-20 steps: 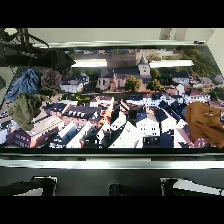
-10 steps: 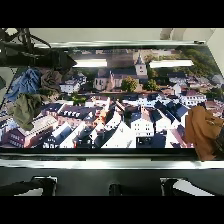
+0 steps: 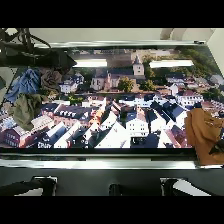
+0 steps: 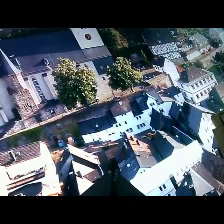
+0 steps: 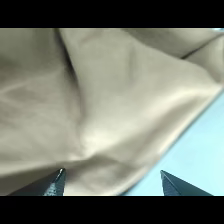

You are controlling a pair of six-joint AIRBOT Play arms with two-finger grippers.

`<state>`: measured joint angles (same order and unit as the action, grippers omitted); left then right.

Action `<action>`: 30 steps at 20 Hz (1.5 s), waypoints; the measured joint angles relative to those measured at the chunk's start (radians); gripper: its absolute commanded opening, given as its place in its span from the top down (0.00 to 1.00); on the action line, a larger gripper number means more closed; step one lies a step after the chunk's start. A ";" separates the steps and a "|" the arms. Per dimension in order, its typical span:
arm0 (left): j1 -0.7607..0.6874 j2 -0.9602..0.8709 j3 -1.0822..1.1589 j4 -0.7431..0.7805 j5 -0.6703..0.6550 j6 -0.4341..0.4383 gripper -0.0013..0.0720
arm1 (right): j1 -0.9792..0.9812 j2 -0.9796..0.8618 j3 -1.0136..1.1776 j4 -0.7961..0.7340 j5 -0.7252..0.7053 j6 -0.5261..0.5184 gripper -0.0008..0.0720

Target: Fold the shirts.

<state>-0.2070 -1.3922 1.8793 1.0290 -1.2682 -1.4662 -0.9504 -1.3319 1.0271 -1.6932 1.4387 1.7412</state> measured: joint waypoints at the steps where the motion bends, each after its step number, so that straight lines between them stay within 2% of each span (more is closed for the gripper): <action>1: 0.005 0.003 0.007 0.000 0.000 0.000 0.94 | 0.000 0.006 0.043 -0.024 0.018 -0.007 0.04; 3: 0.025 0.008 0.047 0.001 0.000 0.001 0.94 | 0.006 0.017 0.185 -0.052 0.026 -0.018 0.06; 5: 0.045 0.012 0.109 0.043 0.016 0.005 0.95 | 0.044 0.033 0.377 -0.057 -0.039 -0.026 0.06; 9: 0.050 0.006 0.147 0.374 0.052 -0.037 0.94 | 0.271 0.074 0.674 -0.003 -0.320 -0.059 0.06; 10: 0.050 0.002 0.118 0.466 0.036 -0.061 0.85 | 0.352 0.079 0.710 0.017 -0.360 -0.062 0.06; 11: 0.052 -0.002 0.075 0.529 0.016 -0.083 0.58 | 0.443 0.078 0.735 0.032 -0.370 -0.062 0.06; 12: 0.055 -0.004 0.014 0.578 -0.020 -0.108 0.51 | 0.533 0.066 0.746 0.048 -0.344 -0.059 0.06; 15: 0.051 0.029 -0.253 0.633 -0.102 -0.163 0.51 | 0.745 -0.006 0.716 0.079 -0.165 -0.035 0.03; 17: 0.042 0.087 -0.446 0.641 -0.092 -0.202 0.52 | 0.850 -0.056 0.670 0.103 -0.056 -0.020 0.03; 20: 0.026 0.165 -0.647 0.648 -0.030 -0.256 0.52 | 0.945 -0.108 0.621 0.108 0.029 0.000 0.05; 30: 0.017 0.212 -0.769 0.653 0.022 -0.293 0.52 | 1.007 -0.145 0.591 0.113 0.096 0.017 0.05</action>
<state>-0.1902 -1.1801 1.1103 1.6825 -1.2465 -1.7596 0.0563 -1.4769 1.6176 -1.5806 1.5349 1.7580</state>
